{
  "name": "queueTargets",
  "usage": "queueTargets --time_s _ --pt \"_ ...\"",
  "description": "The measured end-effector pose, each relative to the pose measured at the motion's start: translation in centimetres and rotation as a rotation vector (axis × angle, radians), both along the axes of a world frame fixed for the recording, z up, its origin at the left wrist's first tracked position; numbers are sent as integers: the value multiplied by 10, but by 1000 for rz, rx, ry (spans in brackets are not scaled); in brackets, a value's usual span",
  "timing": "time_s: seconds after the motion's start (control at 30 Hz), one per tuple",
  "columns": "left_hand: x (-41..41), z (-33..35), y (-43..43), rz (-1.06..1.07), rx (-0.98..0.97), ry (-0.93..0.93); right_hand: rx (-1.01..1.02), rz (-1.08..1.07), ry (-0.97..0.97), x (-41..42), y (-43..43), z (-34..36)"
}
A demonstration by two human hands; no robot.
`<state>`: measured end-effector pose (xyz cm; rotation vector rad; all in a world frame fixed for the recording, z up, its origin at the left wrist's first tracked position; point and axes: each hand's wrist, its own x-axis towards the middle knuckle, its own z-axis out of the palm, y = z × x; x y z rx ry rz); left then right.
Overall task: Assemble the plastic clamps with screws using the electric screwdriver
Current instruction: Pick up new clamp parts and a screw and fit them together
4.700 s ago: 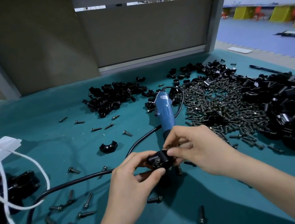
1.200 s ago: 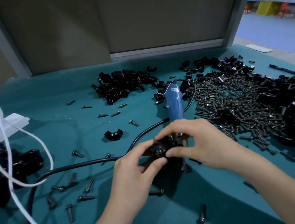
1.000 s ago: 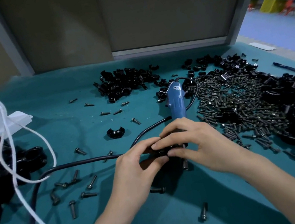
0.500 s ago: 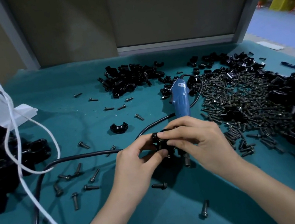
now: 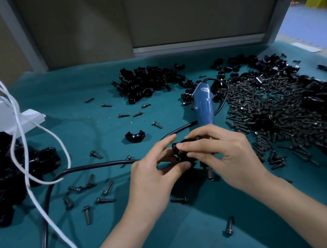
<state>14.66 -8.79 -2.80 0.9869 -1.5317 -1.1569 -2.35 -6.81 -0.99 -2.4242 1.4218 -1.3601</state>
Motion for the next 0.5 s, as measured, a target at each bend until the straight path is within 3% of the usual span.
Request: queueTargets --time_s 0.5 --pt "2 1 -2 9 -180 -116 54 63 61 -7 2 1"
